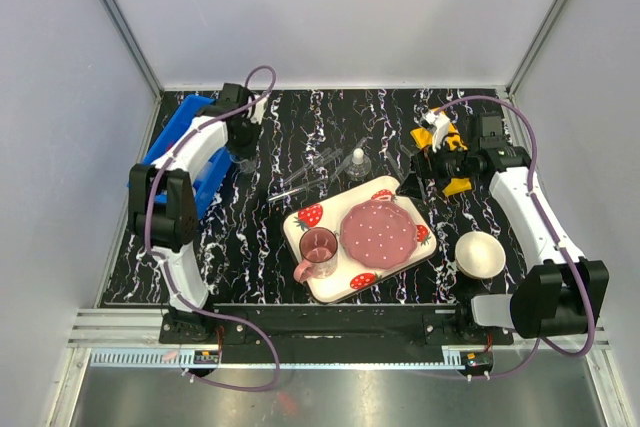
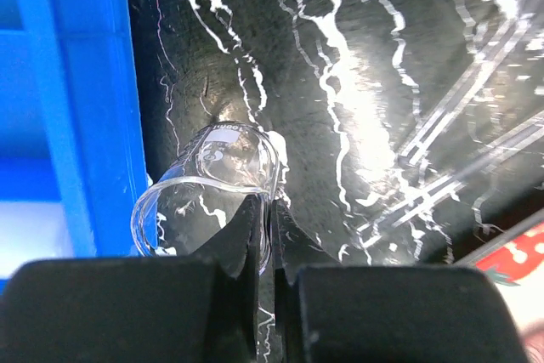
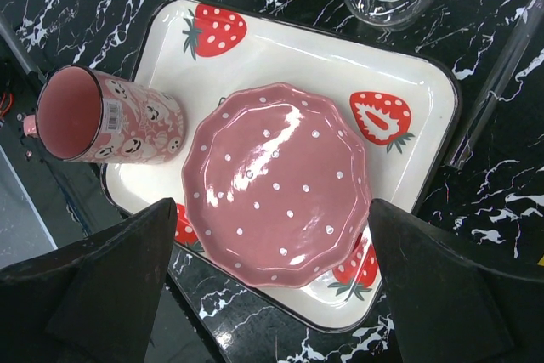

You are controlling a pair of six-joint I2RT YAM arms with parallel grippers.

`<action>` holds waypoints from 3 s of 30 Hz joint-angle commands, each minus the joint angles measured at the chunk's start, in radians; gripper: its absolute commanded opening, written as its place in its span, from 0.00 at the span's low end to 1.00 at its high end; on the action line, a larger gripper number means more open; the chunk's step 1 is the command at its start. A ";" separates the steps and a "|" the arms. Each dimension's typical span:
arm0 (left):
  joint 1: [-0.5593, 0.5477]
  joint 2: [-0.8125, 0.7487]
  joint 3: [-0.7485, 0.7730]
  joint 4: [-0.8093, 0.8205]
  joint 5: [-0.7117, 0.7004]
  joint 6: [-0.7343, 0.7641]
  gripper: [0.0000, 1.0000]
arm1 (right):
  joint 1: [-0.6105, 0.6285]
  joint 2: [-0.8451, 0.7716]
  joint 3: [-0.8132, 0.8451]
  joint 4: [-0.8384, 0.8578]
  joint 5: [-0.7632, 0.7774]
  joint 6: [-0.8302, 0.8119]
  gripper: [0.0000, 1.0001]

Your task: Organize the chemistry lab equipment

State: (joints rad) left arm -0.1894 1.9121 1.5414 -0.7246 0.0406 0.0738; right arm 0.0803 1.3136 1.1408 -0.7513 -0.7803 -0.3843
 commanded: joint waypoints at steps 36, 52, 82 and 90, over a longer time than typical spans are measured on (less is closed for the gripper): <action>0.386 0.119 0.226 0.091 0.262 -0.238 0.03 | -0.010 0.015 0.004 0.026 -0.047 -0.004 1.00; 0.386 0.093 0.241 0.050 0.255 -0.255 0.28 | -0.010 0.032 0.027 0.009 -0.051 -0.013 1.00; 0.530 -0.762 -0.561 0.522 0.665 -0.502 0.99 | 0.142 0.292 0.390 -0.126 0.093 0.004 1.00; 0.100 -0.766 -0.492 0.327 0.333 -0.310 0.99 | 0.150 0.374 0.410 -0.094 0.089 0.106 1.00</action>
State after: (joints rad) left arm 0.1204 1.1641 0.9855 -0.3374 0.5610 -0.3599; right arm 0.2218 1.6657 1.5043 -0.8829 -0.6891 -0.3538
